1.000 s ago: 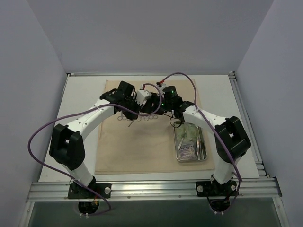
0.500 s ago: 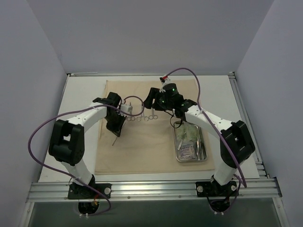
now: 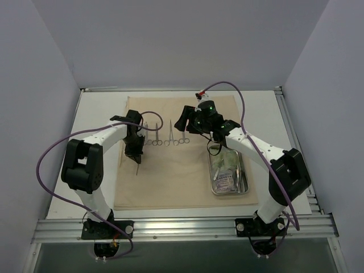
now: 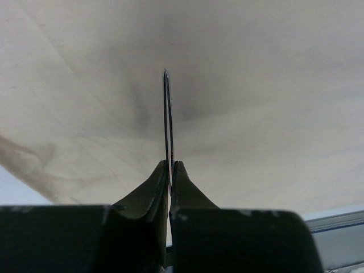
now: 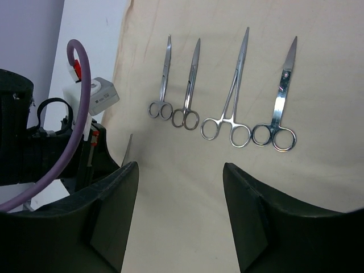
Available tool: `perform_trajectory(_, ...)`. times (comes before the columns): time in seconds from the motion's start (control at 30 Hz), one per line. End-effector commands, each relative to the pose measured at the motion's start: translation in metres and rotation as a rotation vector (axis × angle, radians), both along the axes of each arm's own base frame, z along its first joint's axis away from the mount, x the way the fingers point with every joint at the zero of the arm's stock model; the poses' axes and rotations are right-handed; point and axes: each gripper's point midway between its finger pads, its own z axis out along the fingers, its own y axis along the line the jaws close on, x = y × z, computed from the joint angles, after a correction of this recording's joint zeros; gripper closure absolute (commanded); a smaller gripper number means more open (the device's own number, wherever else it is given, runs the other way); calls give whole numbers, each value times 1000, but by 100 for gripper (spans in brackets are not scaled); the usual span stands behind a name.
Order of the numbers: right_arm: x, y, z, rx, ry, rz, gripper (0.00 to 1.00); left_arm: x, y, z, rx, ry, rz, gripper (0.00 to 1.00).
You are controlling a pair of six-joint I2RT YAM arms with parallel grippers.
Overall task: Open and lay out the surgical kit
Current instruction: Place the medical item in the surgical kit.
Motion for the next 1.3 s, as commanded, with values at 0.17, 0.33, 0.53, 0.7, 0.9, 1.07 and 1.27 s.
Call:
perform_trajectory(0.17, -3, -6, -5, -33, 4, -14, 44, -9, -26, 1, -11, -8, 51, 94)
perform_trajectory(0.33, -2, -8, -6, -39, 5, -16, 44, -13, -27, -12, -23, 25, 86, 95)
perform_trajectory(0.53, -3, -8, -8, -42, 9, -16, 44, -20, -32, -14, -55, 23, 86, 90)
perform_trajectory(0.7, -4, -9, -8, -44, 11, -19, 44, -26, -32, -21, -56, 37, 96, 89)
perform_trajectory(0.9, -5, -11, -7, -54, 8, -21, 44, -27, -31, -28, -49, 54, 100, 68)
perform_trajectory(1.07, -5, -13, -7, -61, 10, -23, 44, -28, -33, -24, -63, 55, 98, 53)
perform_trajectory(1.27, -12, -17, -7, -124, 21, -40, 46, -17, -34, 9, -93, 2, 80, 54)
